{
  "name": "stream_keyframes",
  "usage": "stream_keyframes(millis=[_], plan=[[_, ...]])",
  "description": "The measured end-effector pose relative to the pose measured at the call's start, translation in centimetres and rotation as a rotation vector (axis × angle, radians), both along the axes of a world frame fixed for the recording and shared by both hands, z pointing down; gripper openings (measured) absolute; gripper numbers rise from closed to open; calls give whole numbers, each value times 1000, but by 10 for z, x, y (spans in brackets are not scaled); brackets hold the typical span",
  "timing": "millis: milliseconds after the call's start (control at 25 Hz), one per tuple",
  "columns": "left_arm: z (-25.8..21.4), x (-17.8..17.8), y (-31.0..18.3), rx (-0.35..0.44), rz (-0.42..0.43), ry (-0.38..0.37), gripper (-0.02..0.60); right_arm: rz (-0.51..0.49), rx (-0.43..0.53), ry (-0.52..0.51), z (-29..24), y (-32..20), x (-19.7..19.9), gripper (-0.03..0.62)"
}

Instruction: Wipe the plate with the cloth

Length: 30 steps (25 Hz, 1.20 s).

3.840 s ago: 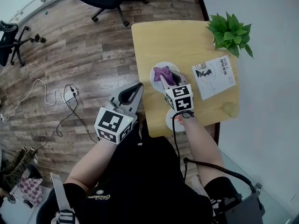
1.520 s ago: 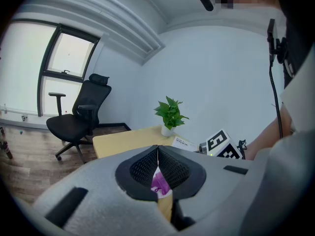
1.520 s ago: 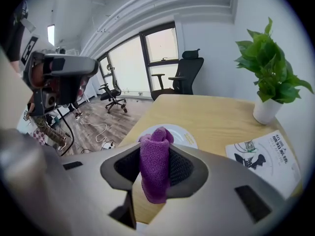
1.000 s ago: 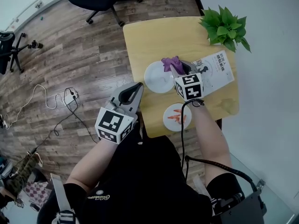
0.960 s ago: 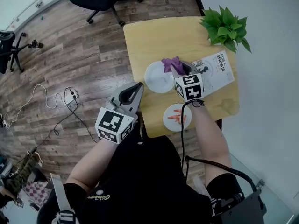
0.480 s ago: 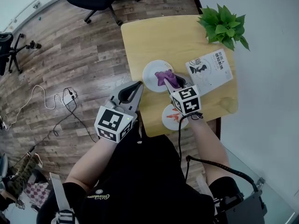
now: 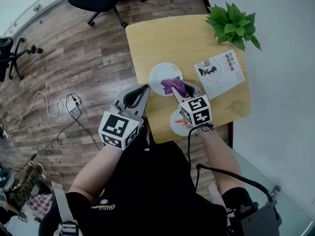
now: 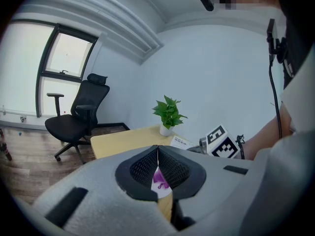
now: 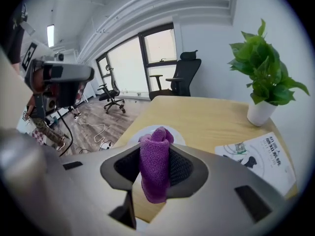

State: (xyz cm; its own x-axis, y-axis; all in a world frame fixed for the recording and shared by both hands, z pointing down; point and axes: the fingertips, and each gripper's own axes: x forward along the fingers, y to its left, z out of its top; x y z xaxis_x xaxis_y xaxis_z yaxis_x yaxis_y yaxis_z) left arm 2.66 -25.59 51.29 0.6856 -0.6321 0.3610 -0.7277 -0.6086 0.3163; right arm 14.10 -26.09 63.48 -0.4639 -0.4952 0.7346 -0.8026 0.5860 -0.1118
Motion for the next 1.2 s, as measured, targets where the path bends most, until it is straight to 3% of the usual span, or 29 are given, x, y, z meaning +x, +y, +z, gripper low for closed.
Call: stream_keyframes(millis=[200, 360, 800, 1200], plan=[[-1, -4, 1, 0, -9, -4, 8, 71, 82, 63, -18, -58, 34, 123], [-1, -6, 4, 1, -16, -4, 8, 67, 76, 140, -5, -69, 45, 123], [2, -9, 4, -5, -21, -6, 8, 68, 22, 139, 13, -42, 46, 123], [-2, 1, 6, 0, 1, 0, 8, -2, -52, 90, 19, 24, 24, 123]])
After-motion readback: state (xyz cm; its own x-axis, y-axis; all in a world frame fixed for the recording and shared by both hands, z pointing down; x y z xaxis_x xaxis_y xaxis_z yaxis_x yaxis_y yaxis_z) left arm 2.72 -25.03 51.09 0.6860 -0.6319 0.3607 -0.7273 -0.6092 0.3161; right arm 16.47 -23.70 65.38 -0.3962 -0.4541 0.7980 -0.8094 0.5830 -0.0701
